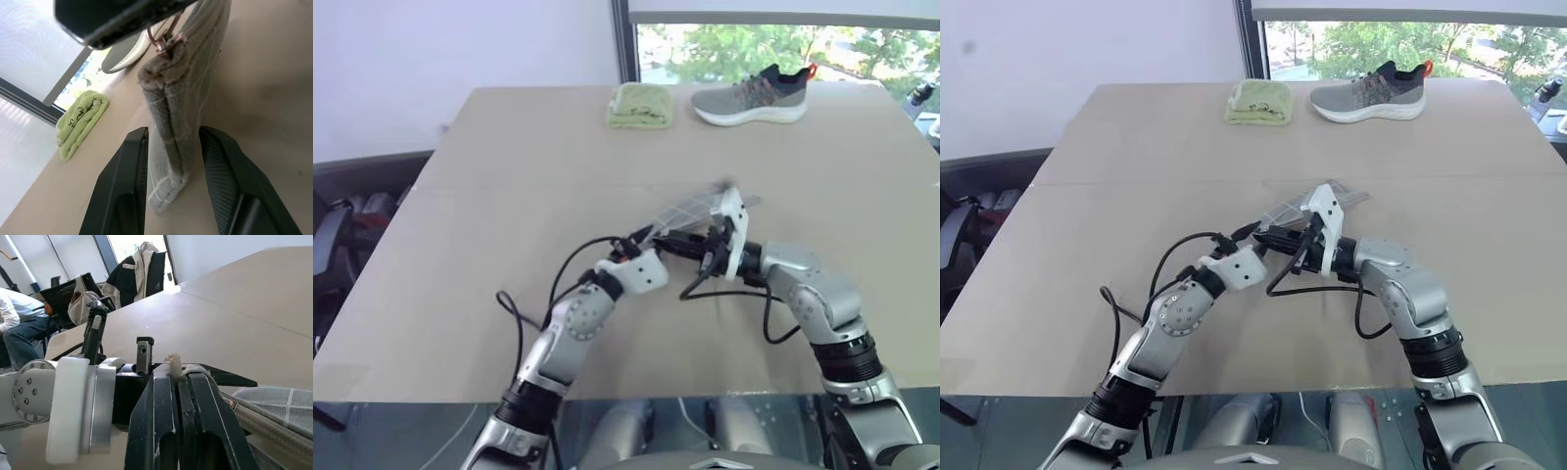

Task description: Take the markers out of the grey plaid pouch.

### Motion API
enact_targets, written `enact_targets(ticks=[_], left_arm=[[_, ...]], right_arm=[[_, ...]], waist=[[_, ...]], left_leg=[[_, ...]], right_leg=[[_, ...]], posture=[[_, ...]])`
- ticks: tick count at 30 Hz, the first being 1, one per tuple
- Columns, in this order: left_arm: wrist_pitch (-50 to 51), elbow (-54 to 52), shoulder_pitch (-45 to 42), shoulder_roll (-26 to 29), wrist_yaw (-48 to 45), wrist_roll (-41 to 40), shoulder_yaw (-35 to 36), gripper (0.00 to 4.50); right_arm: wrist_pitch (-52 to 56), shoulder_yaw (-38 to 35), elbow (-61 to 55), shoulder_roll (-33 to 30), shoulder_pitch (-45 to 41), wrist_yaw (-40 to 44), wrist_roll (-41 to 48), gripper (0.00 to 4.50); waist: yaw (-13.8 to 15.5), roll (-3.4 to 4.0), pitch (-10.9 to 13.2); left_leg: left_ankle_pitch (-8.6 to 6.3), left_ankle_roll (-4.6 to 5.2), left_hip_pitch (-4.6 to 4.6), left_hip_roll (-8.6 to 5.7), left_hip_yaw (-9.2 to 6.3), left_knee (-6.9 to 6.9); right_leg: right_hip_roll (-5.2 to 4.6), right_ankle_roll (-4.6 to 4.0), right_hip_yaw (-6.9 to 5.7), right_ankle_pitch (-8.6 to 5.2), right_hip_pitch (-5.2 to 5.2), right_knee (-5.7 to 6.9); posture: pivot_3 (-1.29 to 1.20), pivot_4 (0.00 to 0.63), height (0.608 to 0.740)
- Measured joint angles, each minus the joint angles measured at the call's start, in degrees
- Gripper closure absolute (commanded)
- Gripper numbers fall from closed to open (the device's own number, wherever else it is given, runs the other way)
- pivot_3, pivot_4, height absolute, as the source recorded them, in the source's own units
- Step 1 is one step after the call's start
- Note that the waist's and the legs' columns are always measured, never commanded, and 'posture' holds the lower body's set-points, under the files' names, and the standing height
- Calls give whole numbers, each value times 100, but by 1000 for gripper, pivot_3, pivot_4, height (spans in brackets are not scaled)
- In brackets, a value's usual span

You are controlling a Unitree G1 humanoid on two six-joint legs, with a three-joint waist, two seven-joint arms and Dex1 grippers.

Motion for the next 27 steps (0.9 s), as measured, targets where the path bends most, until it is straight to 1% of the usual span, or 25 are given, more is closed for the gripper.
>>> enact_targets(ticks=[1, 3, 4, 10, 12, 13, 15, 16, 17, 18, 20, 24, 27], left_arm=[[-21, 31, -23, -1, 7, -4, -4, 3517], [-58, 72, -40, 0, 18, -11, -15, 4331], [-85, 89, -40, 0, 23, -18, -22, 4458], [-177, 92, 11, 24, 22, -112, -26, 4458], [-188, 90, 42, 50, 22, -130, -24, 4458], [-196, 86, 57, 61, 22, -152, -24, 4500], [-214, 80, 91, 99, 21, -183, -22, 4500], [-214, 80, 99, 106, 21, -222, -15, 4500], [-214, 80, 104, 114, 19, -235, 3, 4500], [-214, 80, 104, 117, 15, -262, 18, 4500], [-214, 72, 103, 117, -3, -342, 37, 4500], [-218, 37, 106, 137, -83, -452, 53, 4500], [-224, 36, 107, 139, -100, -453, 52, 4500]], right_arm=[[0, 0, -4, -1, 5, -2, 0, 4500], [0, 0, -12, -2, 14, -7, 1, 4500], [0, 0, -13, -2, 20, -10, 2, 4500], [5, -1, -64, -6, 45, -27, 9, 4500], [149, -15, -73, -24, 45, 14, 159, 4500], [291, -23, -104, -66, 45, 71, 288, 3854], [447, -45, -182, -216, 44, 155, 422, 3140], [439, -48, -204, -309, 47, 157, 406, 2611], [396, -56, -209, -395, 50, 137, 360, 2271], [349, -95, -209, -406, 53, 96, 296, 1647], [311, -158, -206, -433, 67, 8, 247, 803], [251, -352, -234, -540, 145, 76, 277, 803], [239, -345, -248, -427, 145, 17, 272, 803]], waist=[[-1, 0, 0], [-1, 0, 0], [-1, 0, 0], [-1, 0, 0], [-1, 0, 0], [0, 0, 0], [2, -1, 0], [3, -1, 0], [4, -1, -1], [5, -2, -1], [3, -2, -1], [2, -2, -1], [1, -2, -1]], left_leg=[[0, 0, 0, 0, 0, 0], [0, 0, 0, 0, 0, 0], [0, 0, 0, 0, 0, 0], [0, 0, 0, 0, 0, 0], [0, 0, 0, 0, 0, 0], [0, 0, 0, 0, 0, 0], [0, 0, 0, 0, 0, 1], [0, 0, 0, -1, 0, 1], [0, 0, 0, -1, 0, 1], [0, 0, 0, -1, -1, 2], [0, 0, 0, 0, -1, 1], [0, 0, -1, 0, 1, 1], [0, 0, -1, 0, 0, 1]], right_leg=[[-1, 0, 0, 0, 0, 0], [-2, 0, 0, 0, 0, 0], [-3, 0, 0, 0, 0, 0], [-4, 0, 0, 0, 0, 0], [-4, 0, 0, 0, 0, 0], [-5, 0, 0, 0, 0, 0], [-7, 0, 0, 0, 1, 0], [-8, 0, 0, 0, 1, 0], [-7, 0, -1, 0, 1, 0], [-7, 0, -1, 0, 0, 1], [-7, 0, -1, 0, 0, 2], [-7, 0, 1, 0, 1, 1], [-7, 0, 1, 0, 1, 2]], posture=[[0, 150, 740], [0, 150, 740], [0, 150, 740], [0, 150, 740], [0, 150, 740], [0, 150, 740], [0, 150, 740], [0, 150, 740], [0, 150, 740], [0, 150, 740], [0, 150, 740], [0, 150, 740], [0, 150, 740]])
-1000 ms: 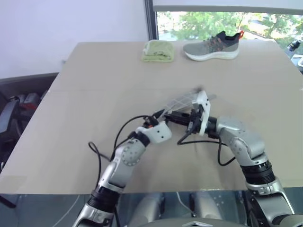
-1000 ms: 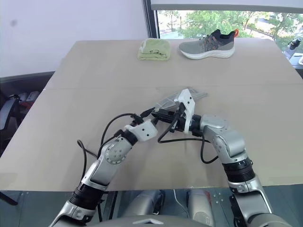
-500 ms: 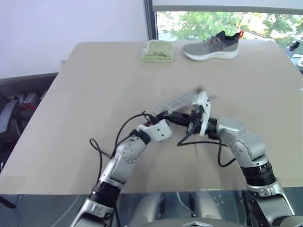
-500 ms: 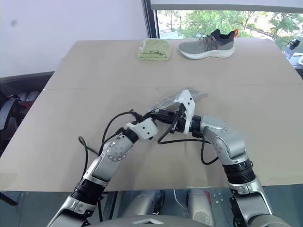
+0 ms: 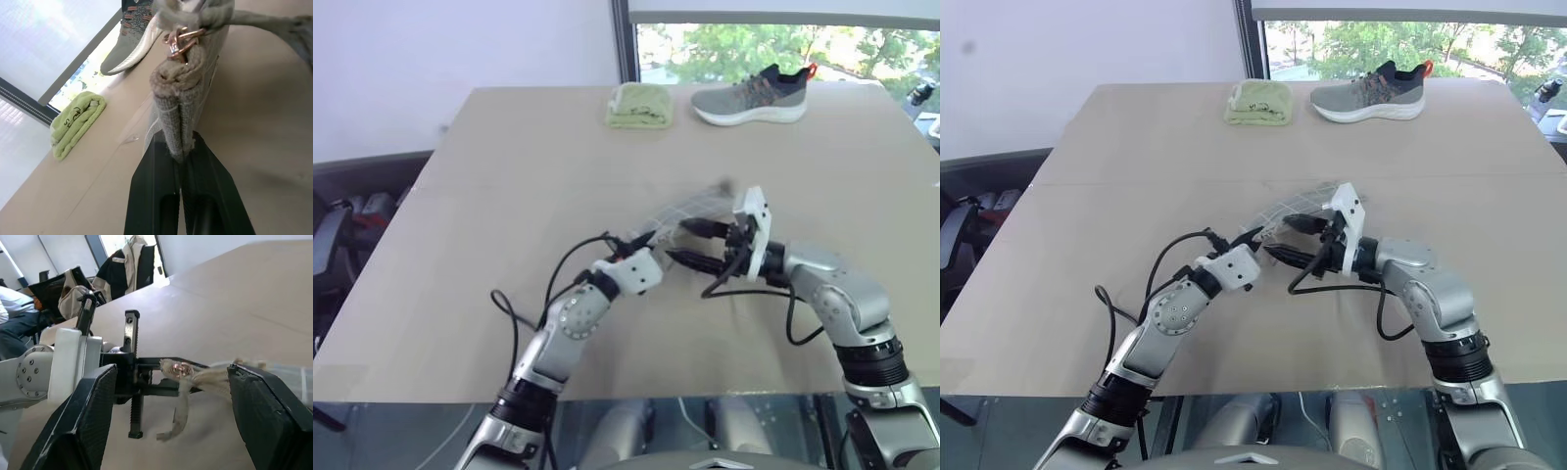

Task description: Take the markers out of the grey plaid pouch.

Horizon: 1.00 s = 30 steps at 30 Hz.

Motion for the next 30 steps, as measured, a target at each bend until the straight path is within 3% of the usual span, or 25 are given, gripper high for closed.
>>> enact_targets(ticks=[9, 16, 20, 30], left_arm=[[-20, -36, 20, -4, -15, 6, -27, 4500], [-24, -46, 37, 0, -11, 9, -24, 4500], [-24, -47, 37, -17, -11, 9, -47, 4500], [-45, -50, 46, -5, -77, 8, -125, 4500]], right_arm=[[214, 0, 11, 353, 53, -405, 166, 803], [775, -796, -99, 174, 268, -489, 1053, 803], [755, -1049, -85, 264, 279, -837, 1101, 803], [692, -448, 285, 556, 90, -1055, 696, 803]], waist=[[4, 0, 0], [8, 0, 0], [-9, 0, 0], [-2, 0, 0]], left_leg=[[0, 0, 0, 0, 0, 1], [0, 0, 0, -1, -1, 0], [0, 0, 1, 0, 1, 0], [0, 0, 0, 0, 2, 1]], right_leg=[[0, 0, -1, 0, 0, -1], [-1, 0, -1, 0, 1, -1], [1, 0, 3, 0, 1, 4], [0, 0, 2, 0, -1, 1]], posture=[[0, 150, 740], [0, 150, 740], [0, 150, 740], [0, 150, 740]])
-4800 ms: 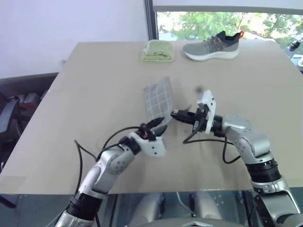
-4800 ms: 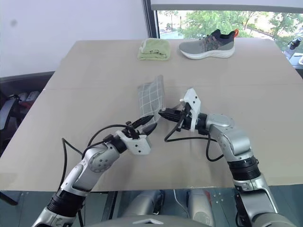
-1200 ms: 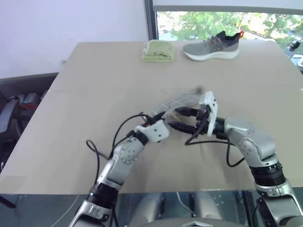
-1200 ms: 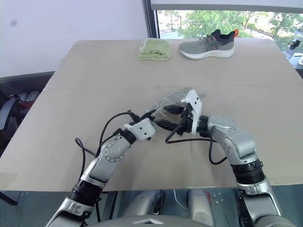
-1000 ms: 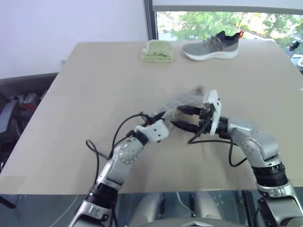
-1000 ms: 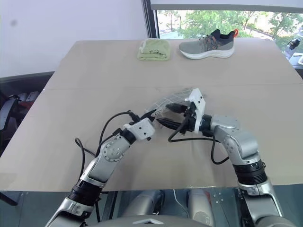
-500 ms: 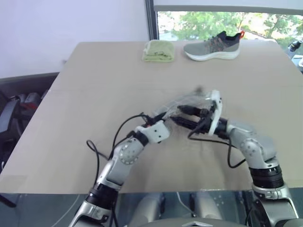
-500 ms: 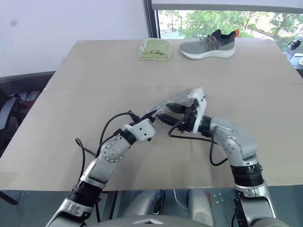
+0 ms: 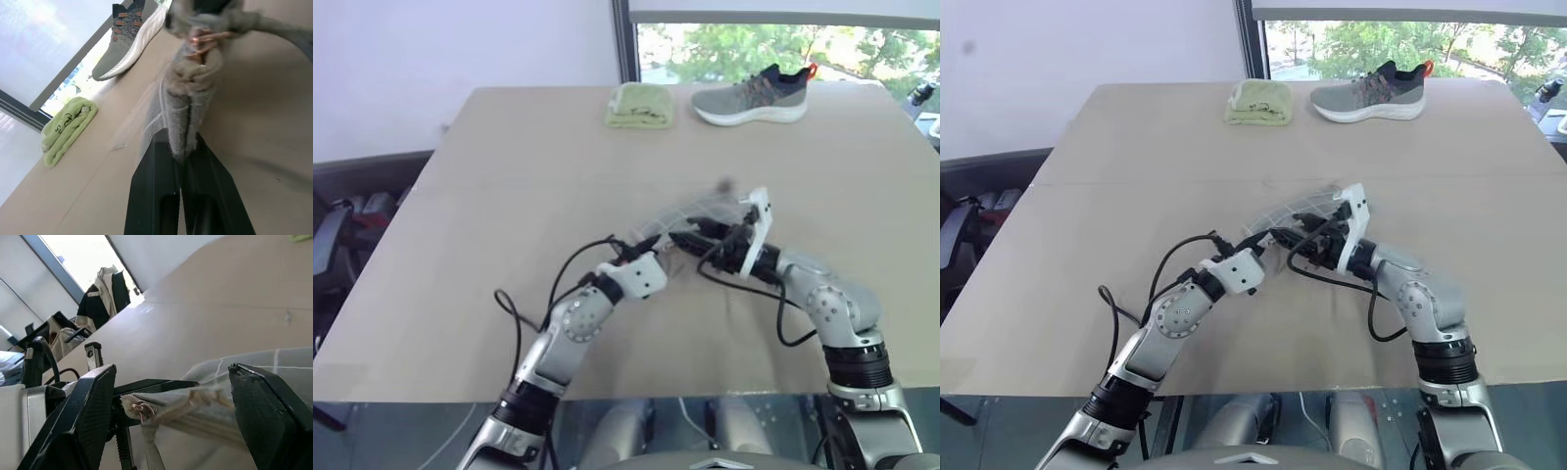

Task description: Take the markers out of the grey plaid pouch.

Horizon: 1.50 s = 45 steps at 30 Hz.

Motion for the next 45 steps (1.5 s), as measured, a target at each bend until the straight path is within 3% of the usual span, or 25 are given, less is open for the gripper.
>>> enact_targets(ticks=[1, 3, 10, 16, 21, 24, 29, 32, 33, 35, 40, 45], left_arm=[[0, -1, 1, 4, -5, 0, 0, 4500], [0, -12, 26, 6, -14, 0, 2, 4500], [2, -61, 94, -6, -16, 4, 2, 4500], [2, -63, 98, -5, -16, 3, 3, 4500], [2, -263, 146, -28, -18, -10, 4, 4500], [23, -380, 142, -52, -31, -24, 3, 4500], [34, -585, 214, -70, -87, -122, -27, 4500], [91, -608, 358, 79, -87, -151, 162, 4500], [111, -607, 382, 105, -87, -161, 239, 4500], [122, -608, 349, 99, -88, -170, 275, 4500], [132, -616, 303, -2, -145, -211, 224, 4500], [132, -613, 308, 8, -180, -237, 244, 4500]], right_arm=[[4, 9, 0, 7, -1, 11, 6, 803], [32, 34, -1, 24, 0, 48, 29, 1307], [72, 70, -24, 72, 0, 75, 116, 4446], [2, 37, -20, 60, 2, 32, 76, 4446], [-932, -473, 747, 60, -171, -449, -399, 4446], [-1569, -965, 1395, 101, -488, -989, -618, 4446], [-3095, -2354, 2974, 43, -1014, -3153, -1187, 4446], [-3458, -3254, 3431, -164, -1003, -3934, -1170, 4446], [-3486, -3474, 3445, -191, -976, -3953, -1042, 4075], [-3376, -3543, 3398, -144, -968, -3684, -764, 3616], [-2316, -2530, 2315, -222, -541, -1902, -122, 1319], [-1837, -1625, 1216, -892, -13, -389, -18, 1319]], waist=[[0, 0, 0], [-2, 0, 0], [-2, 0, 0], [-2, 0, 0], [2, 0, 0], [-4, 0, 0], [10, 1, -2], [24, 9, -4], [-22, 12, -4], [-164, 15, -6], [-279, 17, -8], [-102, 13, -9]], left_leg=[[0, 0, 0, 0, 0, 0], [0, 0, 0, 0, 0, 0], [0, 0, 0, 0, 0, 0], [0, 0, 0, 0, 0, 0], [0, 0, 1, -3, 0, 1], [1, -1, 1, -2, 1, 0], [2, -3, 0, -5, 2, -1], [3, -3, -1, -7, 5, -8], [3, -3, 0, -3, 14, -8], [3, -2, 10, 6, 39, -7], [1, 0, 33, 20, 68, -10], [1, 1, 25, 13, 57, -4]], right_leg=[[0, 0, 0, 0, 0, 0], [0, 0, 0, 0, 0, 0], [0, 0, 0, 0, 0, 1], [0, 0, 0, 0, 0, 1], [14, 0, -1, 0, 0, 2], [13, 0, 2, 0, 0, 3], [15, 0, 0, 0, 2, 2], [15, 0, 4, 0, -2, -1], [16, 0, 14, 0, -4, 0], [9, 0, 38, 0, -3, 8], [20, 0, 67, 0, -4, 38], [23, 1, 51, 0, -2, 26]], posture=[[0, 150, 740], [0, 150, 740], [0, 150, 740], [0, 150, 740], [0, 150, 740], [0, 150, 740], [0, 150, 740], [0, 150, 740], [0, 150, 740], [0, 150, 740], [0, 150, 740], [0, 150, 740]])
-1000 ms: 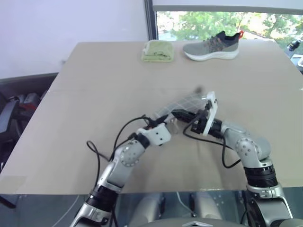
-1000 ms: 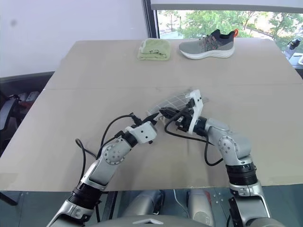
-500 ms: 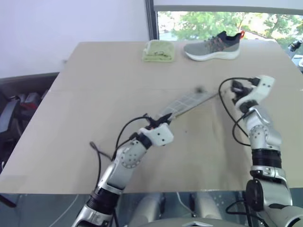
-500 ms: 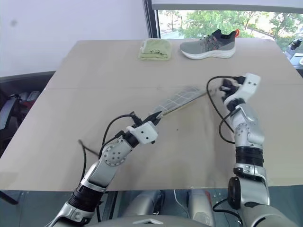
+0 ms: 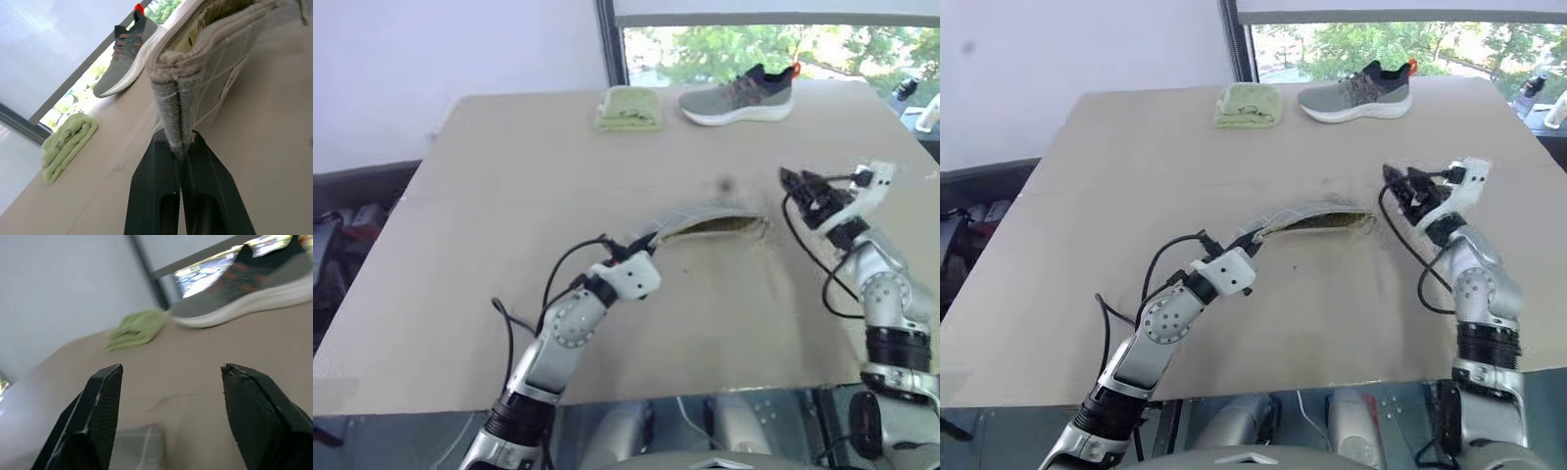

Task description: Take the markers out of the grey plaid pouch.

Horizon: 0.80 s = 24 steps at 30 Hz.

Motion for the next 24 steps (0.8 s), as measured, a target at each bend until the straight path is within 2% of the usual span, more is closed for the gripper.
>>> enact_targets(ticks=[6, 10, 14, 24], left_arm=[[21, 0, -33, -38, -113, -177, 1, 4500], [96, 0, -38, -69, -161, -248, 1, 4500], [128, 0, -54, -76, -202, -343, 1, 4500], [202, -106, -194, -108, -569, -702, -17, 4500]], right_arm=[[301, 524, -606, -449, 468, 1115, 92, 1319], [301, 663, -636, -557, 537, 1373, -20, 2460], [302, 802, -635, -542, 564, 1418, -125, 4424], [215, 1113, -195, -360, 432, 1307, -725, 4424]], waist=[[86, -2, 0], [106, -3, 0], [111, -3, 0], [115, -4, 1]], left_leg=[[0, 0, -6, 0, -3, 1], [0, 0, -6, 0, -4, 1], [0, -1, -6, 0, -4, 1], [0, -1, -6, 0, -5, 1]], right_leg=[[-9, 0, -1, 0, -2, -8], [-9, 0, -2, 0, -1, -7], [-10, 0, -2, 0, -1, -8], [-10, 0, -4, 0, -1, -9]], posture=[[0, 150, 740], [0, 150, 740], [0, 150, 740], [0, 150, 740]])
